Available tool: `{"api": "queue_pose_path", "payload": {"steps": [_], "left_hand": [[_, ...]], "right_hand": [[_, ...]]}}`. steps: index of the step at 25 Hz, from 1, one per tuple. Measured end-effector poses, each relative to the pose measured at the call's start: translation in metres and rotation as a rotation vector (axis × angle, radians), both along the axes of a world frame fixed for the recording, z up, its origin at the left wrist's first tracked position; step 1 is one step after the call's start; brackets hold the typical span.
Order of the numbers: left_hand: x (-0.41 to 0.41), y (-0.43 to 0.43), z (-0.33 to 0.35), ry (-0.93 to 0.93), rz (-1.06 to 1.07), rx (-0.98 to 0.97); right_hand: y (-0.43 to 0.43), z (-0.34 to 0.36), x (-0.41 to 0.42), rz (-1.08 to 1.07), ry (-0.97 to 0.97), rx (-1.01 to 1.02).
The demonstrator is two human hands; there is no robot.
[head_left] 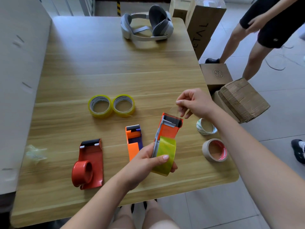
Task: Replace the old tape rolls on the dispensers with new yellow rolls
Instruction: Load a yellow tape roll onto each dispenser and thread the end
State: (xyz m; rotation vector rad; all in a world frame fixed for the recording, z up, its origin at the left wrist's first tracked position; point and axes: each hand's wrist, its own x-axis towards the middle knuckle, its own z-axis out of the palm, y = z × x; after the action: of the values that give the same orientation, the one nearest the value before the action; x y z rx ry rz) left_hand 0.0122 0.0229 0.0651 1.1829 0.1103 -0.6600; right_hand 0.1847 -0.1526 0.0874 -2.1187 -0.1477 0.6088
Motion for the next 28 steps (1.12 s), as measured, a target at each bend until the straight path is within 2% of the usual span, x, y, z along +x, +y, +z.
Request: {"api": "queue_pose_path", "payload": {"steps": [7,12,15,19,24,28], "left_hand": [[-0.001,0.0,0.006,-0.02,0.056,0.063],[0.008,0.011,0.011,-0.068,0.056,-0.014],[0.021,0.019,0.024,-0.122,0.102,0.032],[0.042,0.031,0.054,-0.231,0.187,0.103],[0.059,0.058,0.106,-0.436,0.157,0.106],[0.053,0.069,0.135,-0.547,0.246,0.156]], "right_hand": [[0.005,0.005,0.016,0.025,0.057,0.078],[0.001,0.019,0.042,-0.044,0.013,0.122],[0.012,0.036,0.06,-0.028,-0.016,0.127],[0.034,0.076,0.079,0.004,-0.095,0.163],[0.054,0.155,0.097,0.084,-0.218,0.26],[0.065,0.199,0.101,0.1,-0.287,0.324]]}}
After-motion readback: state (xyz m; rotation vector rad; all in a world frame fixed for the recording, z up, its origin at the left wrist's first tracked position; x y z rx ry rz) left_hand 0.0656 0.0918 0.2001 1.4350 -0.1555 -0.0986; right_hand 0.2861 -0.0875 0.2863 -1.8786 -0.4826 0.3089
